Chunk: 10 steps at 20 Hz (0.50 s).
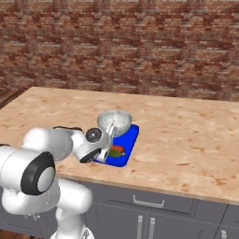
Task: Place the two vegetables and bowl onto the tray for setting up a vegetable dip station.
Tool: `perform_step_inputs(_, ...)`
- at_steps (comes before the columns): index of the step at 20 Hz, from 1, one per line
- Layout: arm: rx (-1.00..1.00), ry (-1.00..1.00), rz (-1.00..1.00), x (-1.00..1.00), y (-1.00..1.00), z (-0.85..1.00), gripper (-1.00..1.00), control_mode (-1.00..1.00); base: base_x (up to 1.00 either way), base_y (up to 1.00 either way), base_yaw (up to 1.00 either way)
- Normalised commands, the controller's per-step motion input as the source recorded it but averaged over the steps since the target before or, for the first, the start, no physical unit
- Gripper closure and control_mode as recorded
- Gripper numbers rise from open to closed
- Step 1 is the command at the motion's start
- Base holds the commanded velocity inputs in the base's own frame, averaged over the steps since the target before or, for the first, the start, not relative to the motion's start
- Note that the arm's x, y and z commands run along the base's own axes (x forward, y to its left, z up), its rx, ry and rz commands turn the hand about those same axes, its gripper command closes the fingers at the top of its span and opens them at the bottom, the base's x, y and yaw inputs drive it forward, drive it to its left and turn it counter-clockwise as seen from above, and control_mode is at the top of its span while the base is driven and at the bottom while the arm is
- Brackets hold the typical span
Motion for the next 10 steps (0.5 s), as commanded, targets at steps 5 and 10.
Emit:
perform_step_inputs(5,0.00,-0.04,0.00,-0.31,0.00,0.25,-1.00,-1.00,0.00,0.00,0.00)
perform_step_inputs(10,0.00,0.01,0.01,-0.25,0.00,0.31,-1.00,-1.00,0.00,0.00,0.00)
